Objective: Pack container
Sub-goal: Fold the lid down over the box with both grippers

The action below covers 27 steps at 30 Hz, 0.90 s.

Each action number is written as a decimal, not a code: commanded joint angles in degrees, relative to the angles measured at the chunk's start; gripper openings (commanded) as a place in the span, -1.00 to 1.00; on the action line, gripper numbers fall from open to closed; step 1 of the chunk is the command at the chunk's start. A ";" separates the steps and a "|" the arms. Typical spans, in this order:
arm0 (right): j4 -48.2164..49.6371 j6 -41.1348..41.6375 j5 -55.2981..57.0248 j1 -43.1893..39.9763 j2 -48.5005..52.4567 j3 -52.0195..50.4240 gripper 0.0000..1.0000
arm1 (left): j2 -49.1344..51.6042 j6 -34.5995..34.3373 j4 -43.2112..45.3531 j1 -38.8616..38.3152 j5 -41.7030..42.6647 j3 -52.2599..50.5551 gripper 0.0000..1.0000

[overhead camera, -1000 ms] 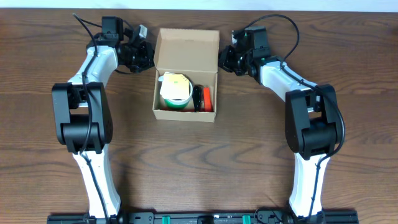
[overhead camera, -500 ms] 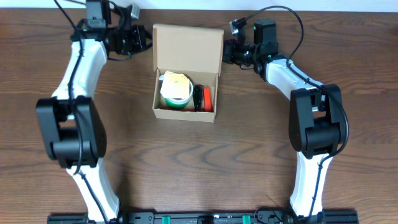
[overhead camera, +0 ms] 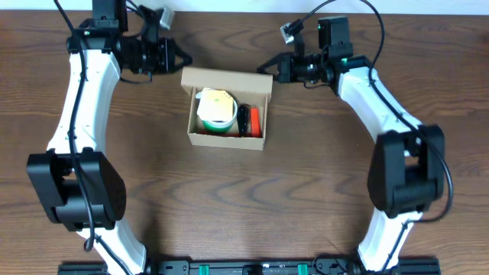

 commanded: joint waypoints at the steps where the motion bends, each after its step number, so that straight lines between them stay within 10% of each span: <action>1: -7.02 -10.47 9.20 3.21 -4.72 0.81 -0.97 | -2.95 7.52 -5.99 -2.43 -7.13 0.76 -0.88; 13: -24.13 -13.18 24.06 6.75 -19.61 0.76 -0.97 | -9.97 11.19 -19.89 -7.96 -19.47 0.42 -0.88; 27: -16.44 -12.70 28.13 14.05 -17.70 -13.64 -0.97 | -9.79 5.79 -3.28 -8.61 -18.93 -18.40 -0.88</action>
